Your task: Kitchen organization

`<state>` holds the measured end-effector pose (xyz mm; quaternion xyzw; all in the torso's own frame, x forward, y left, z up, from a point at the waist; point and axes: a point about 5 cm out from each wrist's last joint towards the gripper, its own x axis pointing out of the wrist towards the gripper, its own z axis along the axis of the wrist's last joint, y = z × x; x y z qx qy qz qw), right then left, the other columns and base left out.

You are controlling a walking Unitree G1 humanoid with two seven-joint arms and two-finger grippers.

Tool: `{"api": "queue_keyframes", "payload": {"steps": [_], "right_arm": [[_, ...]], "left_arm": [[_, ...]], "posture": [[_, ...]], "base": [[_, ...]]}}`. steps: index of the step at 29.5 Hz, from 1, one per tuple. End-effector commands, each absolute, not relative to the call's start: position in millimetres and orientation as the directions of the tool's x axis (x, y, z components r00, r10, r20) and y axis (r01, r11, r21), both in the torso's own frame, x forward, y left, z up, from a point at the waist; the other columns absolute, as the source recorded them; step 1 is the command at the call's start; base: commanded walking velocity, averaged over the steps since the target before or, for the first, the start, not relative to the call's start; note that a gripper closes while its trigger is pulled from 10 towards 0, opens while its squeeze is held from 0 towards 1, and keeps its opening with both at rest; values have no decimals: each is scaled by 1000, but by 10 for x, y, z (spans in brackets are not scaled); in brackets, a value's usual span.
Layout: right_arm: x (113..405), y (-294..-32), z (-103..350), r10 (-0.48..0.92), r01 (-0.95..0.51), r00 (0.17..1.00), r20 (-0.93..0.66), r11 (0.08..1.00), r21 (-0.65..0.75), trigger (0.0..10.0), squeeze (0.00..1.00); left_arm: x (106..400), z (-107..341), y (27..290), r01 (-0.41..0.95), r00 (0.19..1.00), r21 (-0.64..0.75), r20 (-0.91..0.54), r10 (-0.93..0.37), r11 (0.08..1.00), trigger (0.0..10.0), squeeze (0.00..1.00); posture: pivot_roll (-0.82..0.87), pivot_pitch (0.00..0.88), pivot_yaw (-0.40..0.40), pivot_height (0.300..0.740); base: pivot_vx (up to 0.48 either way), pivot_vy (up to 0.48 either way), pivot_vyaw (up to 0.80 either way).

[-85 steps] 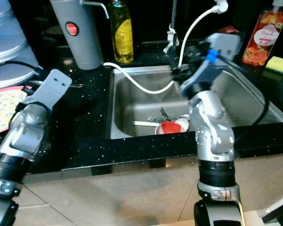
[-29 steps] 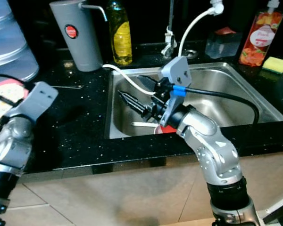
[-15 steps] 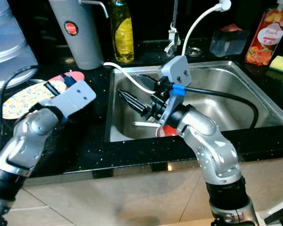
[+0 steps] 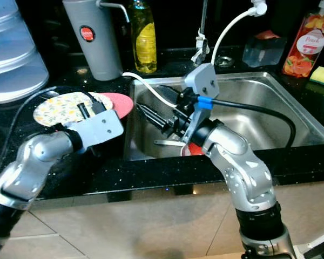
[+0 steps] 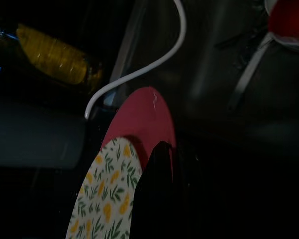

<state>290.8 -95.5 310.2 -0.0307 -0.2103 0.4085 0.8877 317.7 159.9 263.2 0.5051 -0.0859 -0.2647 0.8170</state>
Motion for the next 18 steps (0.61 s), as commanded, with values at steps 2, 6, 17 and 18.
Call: {"api": "queue_keyframes", "payload": {"steps": [2, 6, 17, 18], "right_arm": [[2929, -966, 3111, 733, -711, 585, 348, 669, -215, 10000, 0], [2932, -970, 3115, 733, -711, 585, 349, 670, -215, 10000, 0], [2940, -965, 3126, 734, -713, 582, 351, 668, -215, 10000, 0], [2940, -965, 3126, 734, -713, 582, 351, 667, -215, 10000, 0]], "left_arm": [[3166, 2540, 1706, 388, 847, 867, -201, -493, 313, 10000, 294], [3176, 2504, 1810, 391, 867, 870, -239, -437, 301, 10000, 1000], [3117, 2798, 1699, 437, 830, 726, -98, -549, 532, 10000, 0], [3084, 2847, 1657, 468, 807, 687, -77, -585, 556, 10000, 0]], "posture": [[-66, 142, 55, 740], [-66, 144, 52, 740], [-63, 141, 46, 740], [-63, 141, 46, 740]], "base": [[0, 0, 0], [0, 0, 0], [0, 0, 0], [0, 0, 0]]}}
